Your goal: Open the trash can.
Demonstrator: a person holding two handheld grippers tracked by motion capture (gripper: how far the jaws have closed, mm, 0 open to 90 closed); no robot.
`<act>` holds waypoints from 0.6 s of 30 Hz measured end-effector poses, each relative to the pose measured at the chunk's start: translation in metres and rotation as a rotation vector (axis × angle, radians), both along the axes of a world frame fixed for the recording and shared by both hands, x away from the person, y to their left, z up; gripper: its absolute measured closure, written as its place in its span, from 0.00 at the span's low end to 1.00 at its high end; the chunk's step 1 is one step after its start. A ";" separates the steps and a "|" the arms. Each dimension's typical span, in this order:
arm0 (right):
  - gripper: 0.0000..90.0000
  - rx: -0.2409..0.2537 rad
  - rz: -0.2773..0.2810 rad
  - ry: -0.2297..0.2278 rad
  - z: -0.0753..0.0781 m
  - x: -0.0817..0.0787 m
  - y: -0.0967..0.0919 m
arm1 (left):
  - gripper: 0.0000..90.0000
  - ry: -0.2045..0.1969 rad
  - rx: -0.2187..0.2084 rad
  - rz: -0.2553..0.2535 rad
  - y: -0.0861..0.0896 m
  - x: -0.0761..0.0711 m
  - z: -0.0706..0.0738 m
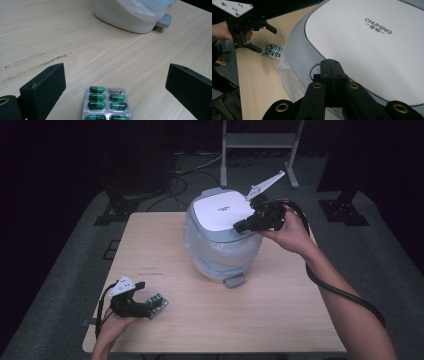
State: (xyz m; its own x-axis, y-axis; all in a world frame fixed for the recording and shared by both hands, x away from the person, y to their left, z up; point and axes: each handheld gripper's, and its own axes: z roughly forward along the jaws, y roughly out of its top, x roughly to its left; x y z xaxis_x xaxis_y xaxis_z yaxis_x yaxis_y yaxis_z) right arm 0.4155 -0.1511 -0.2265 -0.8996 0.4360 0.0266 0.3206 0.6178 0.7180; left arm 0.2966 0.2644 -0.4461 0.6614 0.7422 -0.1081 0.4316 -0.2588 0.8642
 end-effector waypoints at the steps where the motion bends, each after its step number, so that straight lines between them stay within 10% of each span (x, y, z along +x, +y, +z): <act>1: 1.00 0.001 -0.001 0.004 0.000 0.000 0.000 | 0.02 0.000 0.000 0.000 0.000 0.000 0.000; 18: 0.83 0.042 0.003 -0.007 -0.004 -0.015 -0.022 | 0.02 0.009 0.017 -0.007 -0.001 0.000 -0.002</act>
